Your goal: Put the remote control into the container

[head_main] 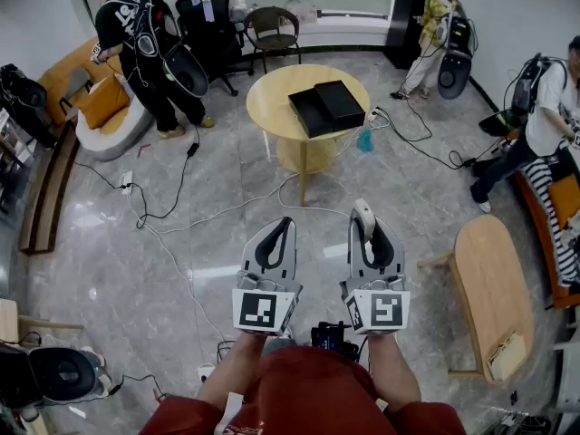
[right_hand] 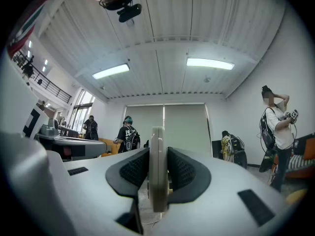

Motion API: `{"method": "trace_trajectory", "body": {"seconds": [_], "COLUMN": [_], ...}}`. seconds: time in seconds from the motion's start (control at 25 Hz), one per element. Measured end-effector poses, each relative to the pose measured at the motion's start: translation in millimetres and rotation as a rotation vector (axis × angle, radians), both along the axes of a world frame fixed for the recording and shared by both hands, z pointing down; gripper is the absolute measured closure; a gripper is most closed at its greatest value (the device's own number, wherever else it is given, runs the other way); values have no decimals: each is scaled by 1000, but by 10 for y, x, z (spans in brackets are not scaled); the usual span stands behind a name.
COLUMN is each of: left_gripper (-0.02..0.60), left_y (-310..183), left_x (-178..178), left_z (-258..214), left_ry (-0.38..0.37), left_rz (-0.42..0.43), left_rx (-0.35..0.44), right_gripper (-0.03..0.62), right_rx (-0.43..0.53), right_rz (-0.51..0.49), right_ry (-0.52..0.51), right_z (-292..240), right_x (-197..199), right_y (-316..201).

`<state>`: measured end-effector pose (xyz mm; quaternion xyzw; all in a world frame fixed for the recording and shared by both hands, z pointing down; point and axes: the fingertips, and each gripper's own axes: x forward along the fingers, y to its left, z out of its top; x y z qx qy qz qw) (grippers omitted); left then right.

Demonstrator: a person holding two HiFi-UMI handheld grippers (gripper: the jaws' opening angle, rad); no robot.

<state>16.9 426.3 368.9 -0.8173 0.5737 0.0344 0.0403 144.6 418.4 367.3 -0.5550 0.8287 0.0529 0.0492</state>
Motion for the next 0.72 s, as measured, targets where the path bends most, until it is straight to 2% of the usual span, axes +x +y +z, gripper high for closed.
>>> {"method": "trace_trajectory", "body": {"seconds": [0.12,0.32,0.52,0.6,0.72], "left_gripper": [561,561,561,561,561], "left_y": [-14,-70,-72,-54,-35], "left_x": [84,225,407,525,699], "left_z": [35,-99,-129,-112,-3], "left_ry": [0,64,76,70,6], "left_rz": [6,4,13,22,46], "left_rx": [-2,54,54,44,8], "right_gripper": [477,477,477,477,477], "right_rx": [0,1,7,4,-5], "right_rz": [-1,-5,-4,1,3], "right_ry": [1,-12,-24,-29,-26], "right_z": [10,4,-33,-41,-28], "right_x": [68,168,326,432,577], "right_y": [-20,-67,-53,-27,18]}}
